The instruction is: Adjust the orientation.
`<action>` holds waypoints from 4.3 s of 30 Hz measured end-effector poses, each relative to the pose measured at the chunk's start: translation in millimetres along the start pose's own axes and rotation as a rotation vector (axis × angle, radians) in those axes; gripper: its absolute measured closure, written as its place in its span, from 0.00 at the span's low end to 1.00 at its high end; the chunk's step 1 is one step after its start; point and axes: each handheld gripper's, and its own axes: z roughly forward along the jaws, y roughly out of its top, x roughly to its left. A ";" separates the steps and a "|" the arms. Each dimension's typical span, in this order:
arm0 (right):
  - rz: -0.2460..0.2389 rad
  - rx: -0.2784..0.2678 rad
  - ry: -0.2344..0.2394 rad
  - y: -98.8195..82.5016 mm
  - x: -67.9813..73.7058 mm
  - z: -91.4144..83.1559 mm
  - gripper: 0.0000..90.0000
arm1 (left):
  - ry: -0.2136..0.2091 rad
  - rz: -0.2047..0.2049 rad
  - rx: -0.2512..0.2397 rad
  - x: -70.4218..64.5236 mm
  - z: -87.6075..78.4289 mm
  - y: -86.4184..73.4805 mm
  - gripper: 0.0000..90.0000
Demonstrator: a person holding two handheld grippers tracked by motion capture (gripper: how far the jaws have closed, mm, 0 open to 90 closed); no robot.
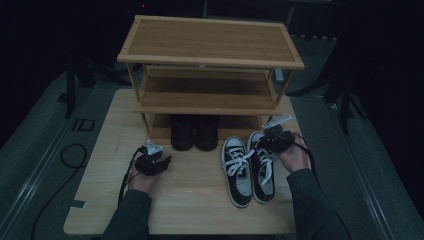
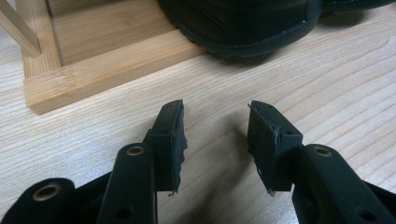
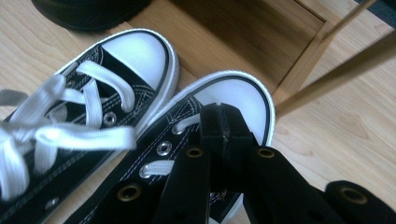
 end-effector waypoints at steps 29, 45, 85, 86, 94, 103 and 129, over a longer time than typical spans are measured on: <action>-0.002 -0.051 0.043 -21.2 32.8 -33.8 0.79 | 0.000 -0.003 0.001 -0.4 -0.1 0.0 0.63; -0.014 -0.091 0.075 -38.5 59.9 -59.5 0.65 | 0.000 -0.003 -0.002 -0.4 0.2 -0.1 0.63; 0.105 -0.031 0.106 -78.1 81.6 -43.0 0.39 | 0.003 -0.003 -0.001 -0.7 0.1 -0.1 0.63; 0.112 -0.033 0.115 -77.2 82.0 -40.9 0.38 | 0.003 -0.003 -0.001 -0.7 0.1 -0.1 0.63; 0.150 -0.015 0.124 -65.3 83.2 -30.5 0.33 | 0.003 -0.004 -0.001 -0.8 0.1 -0.1 0.63; 0.171 0.046 0.078 -49.2 90.4 -13.7 0.33 | 0.003 -0.004 -0.001 -0.8 0.1 -0.1 0.63; 0.180 0.101 0.011 -40.5 89.6 6.3 0.63 | 0.003 -0.004 -0.001 -0.8 0.2 0.0 0.62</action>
